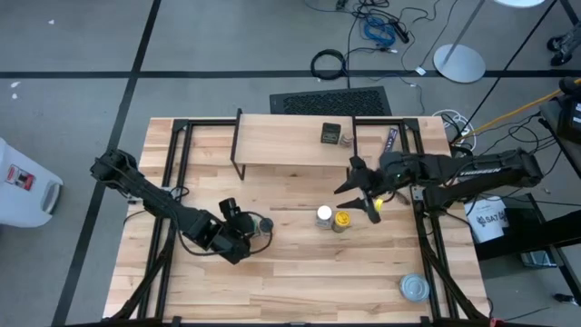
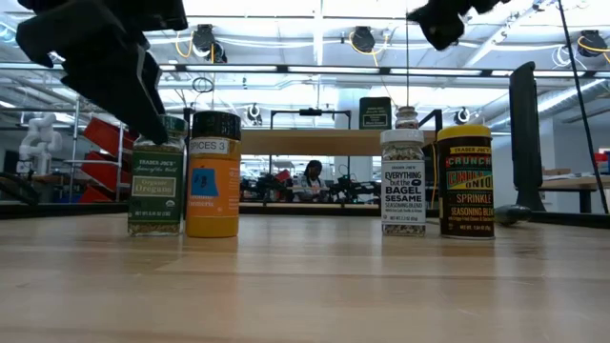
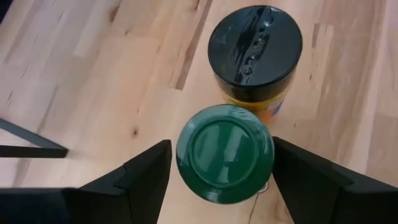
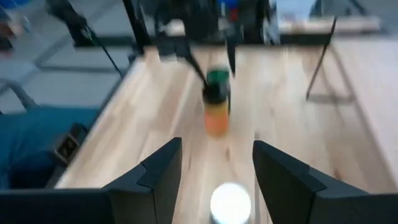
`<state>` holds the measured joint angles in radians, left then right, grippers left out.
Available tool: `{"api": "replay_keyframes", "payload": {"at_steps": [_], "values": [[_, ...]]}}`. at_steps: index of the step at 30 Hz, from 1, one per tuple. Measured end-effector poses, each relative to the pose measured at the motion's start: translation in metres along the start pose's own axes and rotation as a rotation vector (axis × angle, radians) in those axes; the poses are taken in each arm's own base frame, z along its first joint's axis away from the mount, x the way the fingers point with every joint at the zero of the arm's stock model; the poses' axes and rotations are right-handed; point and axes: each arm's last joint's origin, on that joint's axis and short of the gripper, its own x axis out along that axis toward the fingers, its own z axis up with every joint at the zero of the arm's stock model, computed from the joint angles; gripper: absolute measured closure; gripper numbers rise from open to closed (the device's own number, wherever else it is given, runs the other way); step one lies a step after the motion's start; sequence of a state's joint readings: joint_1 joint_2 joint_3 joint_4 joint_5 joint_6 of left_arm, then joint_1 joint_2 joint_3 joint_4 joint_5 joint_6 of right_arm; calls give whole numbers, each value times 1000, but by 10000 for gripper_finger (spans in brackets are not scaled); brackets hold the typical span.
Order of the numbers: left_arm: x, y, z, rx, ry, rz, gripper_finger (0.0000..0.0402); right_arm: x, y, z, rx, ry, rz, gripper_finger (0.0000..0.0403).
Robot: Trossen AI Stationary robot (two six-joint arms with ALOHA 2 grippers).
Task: Shelf spices
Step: Put the green seasoning bottle on the shelf
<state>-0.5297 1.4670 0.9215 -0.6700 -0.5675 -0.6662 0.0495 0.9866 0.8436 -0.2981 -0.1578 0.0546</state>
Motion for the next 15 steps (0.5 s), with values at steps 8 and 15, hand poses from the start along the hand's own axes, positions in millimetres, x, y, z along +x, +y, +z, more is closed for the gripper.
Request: {"api": "replay_keyframes", "payload": {"at_steps": [8, 15], "values": [[1, 0, 0, 14, 23, -29, 146, 26, 18, -16, 6, 145, -43, 218], [0, 0, 1, 13, 20, -34, 188, 44, 23, -7, -20, 134, -23, 218]]}}
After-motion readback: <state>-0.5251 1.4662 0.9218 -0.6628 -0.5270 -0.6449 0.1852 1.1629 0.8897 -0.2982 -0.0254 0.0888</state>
